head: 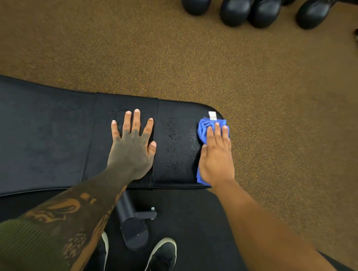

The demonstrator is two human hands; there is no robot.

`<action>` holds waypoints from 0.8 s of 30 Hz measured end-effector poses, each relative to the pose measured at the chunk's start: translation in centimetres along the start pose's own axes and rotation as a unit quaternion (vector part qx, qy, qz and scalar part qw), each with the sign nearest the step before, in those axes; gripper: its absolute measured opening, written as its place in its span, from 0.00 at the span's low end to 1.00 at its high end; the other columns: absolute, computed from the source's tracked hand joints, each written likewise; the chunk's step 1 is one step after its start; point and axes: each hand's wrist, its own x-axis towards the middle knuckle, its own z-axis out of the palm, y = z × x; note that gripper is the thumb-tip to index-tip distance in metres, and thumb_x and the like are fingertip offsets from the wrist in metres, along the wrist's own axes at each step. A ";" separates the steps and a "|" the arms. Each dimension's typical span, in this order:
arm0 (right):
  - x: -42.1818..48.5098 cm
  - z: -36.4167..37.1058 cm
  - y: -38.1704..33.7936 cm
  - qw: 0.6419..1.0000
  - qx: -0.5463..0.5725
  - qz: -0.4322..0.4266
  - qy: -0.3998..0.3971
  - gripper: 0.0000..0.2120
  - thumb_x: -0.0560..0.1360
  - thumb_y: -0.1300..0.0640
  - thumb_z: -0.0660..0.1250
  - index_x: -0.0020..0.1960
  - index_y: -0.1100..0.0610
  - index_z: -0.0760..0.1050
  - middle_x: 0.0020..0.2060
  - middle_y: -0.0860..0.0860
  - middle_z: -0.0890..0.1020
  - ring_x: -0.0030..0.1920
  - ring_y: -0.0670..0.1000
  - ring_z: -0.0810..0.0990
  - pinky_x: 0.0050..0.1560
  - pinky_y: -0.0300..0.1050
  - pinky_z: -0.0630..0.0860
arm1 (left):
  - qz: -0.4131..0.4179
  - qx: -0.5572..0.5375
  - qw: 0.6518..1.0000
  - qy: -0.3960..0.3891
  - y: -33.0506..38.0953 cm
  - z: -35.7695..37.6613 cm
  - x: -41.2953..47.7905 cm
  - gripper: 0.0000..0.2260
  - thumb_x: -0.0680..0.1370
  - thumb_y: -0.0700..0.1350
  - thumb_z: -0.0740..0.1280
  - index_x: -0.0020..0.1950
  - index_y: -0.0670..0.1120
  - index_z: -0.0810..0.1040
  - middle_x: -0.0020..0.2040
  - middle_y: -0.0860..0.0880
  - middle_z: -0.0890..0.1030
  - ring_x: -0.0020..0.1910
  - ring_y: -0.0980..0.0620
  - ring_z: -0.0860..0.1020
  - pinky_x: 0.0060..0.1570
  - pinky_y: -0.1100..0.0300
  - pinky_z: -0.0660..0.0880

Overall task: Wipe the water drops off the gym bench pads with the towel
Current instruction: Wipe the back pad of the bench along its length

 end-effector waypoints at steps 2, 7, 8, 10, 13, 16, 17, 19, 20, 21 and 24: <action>1.7 -0.2 0.2 1.000 -0.001 0.024 0.006 0.26 0.82 0.58 0.49 0.78 0.60 0.51 0.79 0.55 0.49 0.78 0.55 0.40 0.77 0.53 0.43 | 0.006 -0.004 1.000 0.002 0.0 -0.1 0.0 0.28 0.81 0.56 0.48 0.79 0.49 0.47 0.80 0.40 0.45 0.78 0.40 0.42 0.74 0.35 0.44; 6.1 -0.9 -1.6 0.999 -0.028 0.028 -0.004 0.27 0.81 0.58 0.50 0.78 0.61 0.49 0.79 0.56 0.48 0.78 0.57 0.40 0.77 0.54 0.43 | 0.016 0.003 1.000 -0.009 -0.1 -0.3 0.0 0.27 0.81 0.56 0.47 0.79 0.50 0.46 0.80 0.41 0.44 0.78 0.41 0.41 0.74 0.35 0.44; 6.7 -1.0 -2.3 0.999 -0.034 0.014 -0.011 0.27 0.81 0.58 0.50 0.78 0.61 0.49 0.79 0.56 0.48 0.78 0.57 0.40 0.77 0.53 0.43 | 0.016 0.002 1.000 -0.008 -0.1 -0.3 0.0 0.27 0.81 0.56 0.47 0.79 0.50 0.46 0.80 0.41 0.44 0.78 0.41 0.41 0.74 0.35 0.44; 7.4 -0.9 -4.0 0.999 -0.044 -0.020 -0.021 0.28 0.81 0.59 0.50 0.78 0.60 0.48 0.79 0.55 0.47 0.78 0.57 0.40 0.77 0.53 0.41 | 0.016 0.004 1.000 -0.005 -0.1 -0.3 0.0 0.27 0.81 0.55 0.47 0.79 0.49 0.47 0.80 0.41 0.44 0.78 0.41 0.42 0.74 0.35 0.44; 6.9 -0.1 -6.1 0.996 -0.058 -0.063 -0.029 0.27 0.81 0.58 0.50 0.78 0.59 0.48 0.79 0.55 0.46 0.78 0.57 0.39 0.77 0.54 0.41 | 0.014 0.002 1.000 -0.007 0.0 -0.3 0.1 0.27 0.81 0.55 0.48 0.79 0.49 0.47 0.80 0.42 0.44 0.78 0.42 0.41 0.74 0.36 0.44; 4.7 0.8 -7.0 0.991 -0.073 -0.104 -0.034 0.27 0.81 0.56 0.50 0.78 0.59 0.48 0.79 0.55 0.47 0.78 0.57 0.39 0.77 0.55 0.42 | 0.015 -0.004 1.000 -0.006 0.0 -0.2 0.1 0.27 0.81 0.55 0.48 0.79 0.49 0.49 0.80 0.42 0.44 0.79 0.42 0.42 0.74 0.36 0.43; 3.6 1.1 -7.0 0.989 -0.073 -0.123 -0.039 0.27 0.81 0.56 0.50 0.78 0.59 0.49 0.79 0.54 0.48 0.78 0.56 0.39 0.77 0.55 0.43 | 0.015 -0.008 1.000 -0.005 0.0 -0.2 0.1 0.27 0.81 0.55 0.48 0.79 0.49 0.49 0.80 0.42 0.44 0.79 0.42 0.42 0.74 0.36 0.43; 1.6 1.4 -6.5 0.983 -0.071 -0.158 -0.055 0.26 0.81 0.55 0.50 0.78 0.57 0.50 0.79 0.53 0.49 0.78 0.55 0.40 0.77 0.54 0.44 | 0.016 -0.013 1.000 -0.006 0.0 -0.2 0.1 0.27 0.81 0.55 0.48 0.79 0.48 0.49 0.80 0.41 0.44 0.78 0.42 0.41 0.74 0.36 0.42; 0.7 1.4 -5.9 0.982 -0.070 -0.166 -0.059 0.26 0.81 0.54 0.50 0.78 0.56 0.51 0.79 0.52 0.50 0.78 0.54 0.40 0.77 0.55 0.44 | 0.017 -0.016 1.000 -0.003 0.0 -0.3 0.0 0.27 0.81 0.55 0.48 0.79 0.48 0.49 0.80 0.41 0.44 0.78 0.42 0.41 0.74 0.37 0.42; 0.0 1.2 -5.1 0.983 -0.068 -0.162 -0.060 0.26 0.81 0.53 0.50 0.78 0.55 0.52 0.79 0.51 0.50 0.78 0.53 0.40 0.77 0.55 0.44 | 0.018 -0.019 1.000 -0.001 0.0 -0.3 0.0 0.27 0.81 0.55 0.48 0.79 0.48 0.50 0.80 0.41 0.45 0.78 0.42 0.41 0.74 0.36 0.42; -0.5 0.4 -2.3 0.995 -0.061 -0.073 -0.031 0.28 0.79 0.48 0.50 0.78 0.49 0.52 0.79 0.51 0.47 0.78 0.54 0.38 0.76 0.57 0.41 | 0.018 -0.018 1.000 -0.002 -0.1 -0.4 -0.1 0.27 0.81 0.55 0.48 0.79 0.48 0.49 0.80 0.40 0.45 0.78 0.41 0.42 0.74 0.36 0.43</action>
